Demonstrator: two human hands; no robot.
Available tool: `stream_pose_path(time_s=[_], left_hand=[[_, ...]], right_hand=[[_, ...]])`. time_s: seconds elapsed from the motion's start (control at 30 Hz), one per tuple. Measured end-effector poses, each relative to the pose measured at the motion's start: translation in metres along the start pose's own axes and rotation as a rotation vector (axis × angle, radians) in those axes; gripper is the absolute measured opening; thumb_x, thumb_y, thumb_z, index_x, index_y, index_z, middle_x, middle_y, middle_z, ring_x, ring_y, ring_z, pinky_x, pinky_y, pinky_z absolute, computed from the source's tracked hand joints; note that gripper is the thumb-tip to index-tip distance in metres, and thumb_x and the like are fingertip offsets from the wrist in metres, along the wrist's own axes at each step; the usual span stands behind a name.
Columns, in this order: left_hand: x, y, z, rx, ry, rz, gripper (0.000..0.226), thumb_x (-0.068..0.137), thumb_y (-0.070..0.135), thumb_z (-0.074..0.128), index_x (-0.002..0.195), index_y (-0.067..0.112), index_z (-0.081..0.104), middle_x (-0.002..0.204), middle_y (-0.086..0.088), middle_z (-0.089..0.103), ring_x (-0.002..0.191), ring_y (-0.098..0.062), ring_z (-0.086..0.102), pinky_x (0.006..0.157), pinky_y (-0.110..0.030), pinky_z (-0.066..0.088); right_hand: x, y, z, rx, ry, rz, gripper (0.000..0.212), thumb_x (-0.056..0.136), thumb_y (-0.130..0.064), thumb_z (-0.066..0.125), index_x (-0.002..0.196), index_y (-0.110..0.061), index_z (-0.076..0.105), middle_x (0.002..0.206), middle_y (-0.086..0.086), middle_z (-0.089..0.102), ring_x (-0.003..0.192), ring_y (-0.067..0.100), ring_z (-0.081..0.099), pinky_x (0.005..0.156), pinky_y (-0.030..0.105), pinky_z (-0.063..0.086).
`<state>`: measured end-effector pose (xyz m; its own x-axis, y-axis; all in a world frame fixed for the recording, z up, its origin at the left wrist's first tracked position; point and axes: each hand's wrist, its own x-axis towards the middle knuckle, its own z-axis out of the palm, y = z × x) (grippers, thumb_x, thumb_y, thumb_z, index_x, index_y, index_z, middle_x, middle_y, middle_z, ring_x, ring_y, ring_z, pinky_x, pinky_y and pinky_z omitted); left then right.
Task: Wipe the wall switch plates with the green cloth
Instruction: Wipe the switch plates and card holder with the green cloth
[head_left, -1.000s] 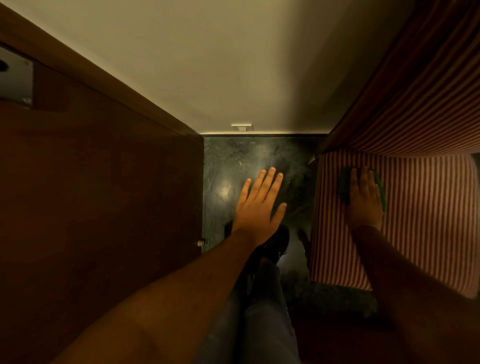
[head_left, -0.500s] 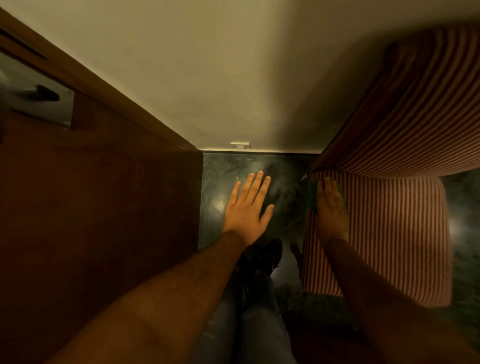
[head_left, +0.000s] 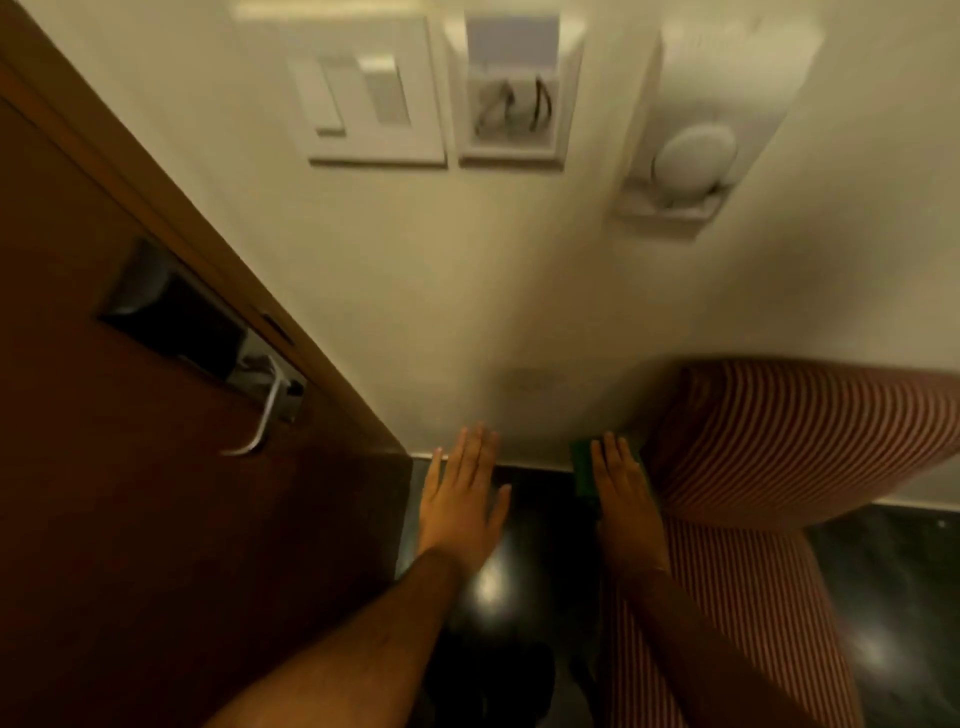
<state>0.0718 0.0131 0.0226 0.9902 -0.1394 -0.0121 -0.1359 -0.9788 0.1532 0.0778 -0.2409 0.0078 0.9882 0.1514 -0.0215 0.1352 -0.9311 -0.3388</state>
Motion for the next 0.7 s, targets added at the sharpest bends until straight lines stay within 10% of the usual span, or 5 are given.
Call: stream_pose_path(time_s=[0.27, 0.43, 0.7], left_hand=[[0.057, -0.024, -0.126, 0.021, 0.256, -0.024, 0.073, 0.108, 0.052, 0.035, 0.173, 0.019, 0.028, 0.180, -0.008, 0.028, 0.165, -0.030, 0.031, 0.132, -0.052, 0.013], [0.076, -0.034, -0.198, 0.013, 0.391, 0.006, 0.078, 0.110, 0.053, 0.032, 0.177, 0.024, 0.007, 0.185, -0.003, 0.002, 0.169, -0.022, 0.005, 0.136, -0.043, -0.008], [0.112, -0.040, -0.311, -0.015, 0.646, 0.045, 0.077, 0.111, 0.051, 0.029, 0.177, 0.022, 0.001, 0.185, -0.003, -0.004, 0.171, -0.024, -0.001, 0.136, -0.051, 0.003]], right_hand=[[0.048, -0.073, -0.129, 0.013, 0.182, -0.150, 0.099, 0.068, 0.008, 0.065, 0.159, -0.005, 0.029, 0.169, 0.014, 0.020, 0.157, 0.032, 0.016, 0.123, 0.050, 0.030], [0.059, -0.115, -0.189, -0.068, 0.264, -0.144, 0.125, 0.058, 0.000, 0.079, 0.162, -0.017, 0.013, 0.171, 0.002, 0.008, 0.159, 0.020, -0.006, 0.128, 0.046, 0.010], [0.066, -0.177, -0.266, 0.001, 0.460, -0.283, 0.126, 0.063, 0.007, 0.084, 0.164, -0.017, 0.012, 0.173, 0.003, 0.002, 0.160, 0.025, 0.001, 0.123, 0.051, 0.018]])
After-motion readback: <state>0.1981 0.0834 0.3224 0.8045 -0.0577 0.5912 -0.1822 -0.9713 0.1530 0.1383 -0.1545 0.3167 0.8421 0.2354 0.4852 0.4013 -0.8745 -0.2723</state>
